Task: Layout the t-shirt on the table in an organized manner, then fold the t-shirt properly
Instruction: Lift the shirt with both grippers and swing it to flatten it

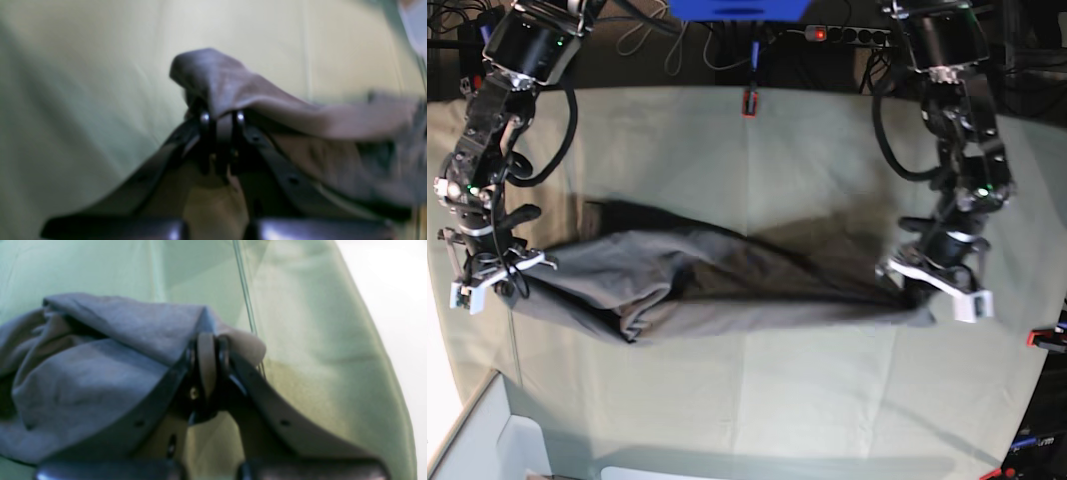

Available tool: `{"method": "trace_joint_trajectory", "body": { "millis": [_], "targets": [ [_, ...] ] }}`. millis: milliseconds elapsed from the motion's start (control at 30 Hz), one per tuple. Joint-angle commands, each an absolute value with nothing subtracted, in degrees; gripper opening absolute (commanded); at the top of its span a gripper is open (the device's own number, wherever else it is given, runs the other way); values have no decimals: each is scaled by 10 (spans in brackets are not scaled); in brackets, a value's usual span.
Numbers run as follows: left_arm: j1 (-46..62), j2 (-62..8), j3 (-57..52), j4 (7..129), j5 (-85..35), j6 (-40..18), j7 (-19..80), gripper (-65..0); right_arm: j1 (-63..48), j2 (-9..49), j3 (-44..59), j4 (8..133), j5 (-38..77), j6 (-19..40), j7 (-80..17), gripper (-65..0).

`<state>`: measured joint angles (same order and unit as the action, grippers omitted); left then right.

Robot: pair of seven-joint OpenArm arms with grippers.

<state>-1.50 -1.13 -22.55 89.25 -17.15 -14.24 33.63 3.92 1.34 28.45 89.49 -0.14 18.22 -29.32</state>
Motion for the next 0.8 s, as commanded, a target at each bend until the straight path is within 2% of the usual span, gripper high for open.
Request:
{"method": "trace_joint_trajectory", "body": {
  "millis": [0, 433, 767],
  "targets": [
    [-35, -16, -225, 918, -179, -145, 320, -650, 49, 21, 285, 909, 3, 185, -276, -650],
    [-53, -30, -310, 1124, -179, -145, 320, -650, -5, 13, 268, 1093, 4, 187, -275, -650],
    [-52, -29, -391, 1157, -180, -148, 320, -650, -36, 2, 231, 1143, 4, 187, -273, -650]
  ]
}}
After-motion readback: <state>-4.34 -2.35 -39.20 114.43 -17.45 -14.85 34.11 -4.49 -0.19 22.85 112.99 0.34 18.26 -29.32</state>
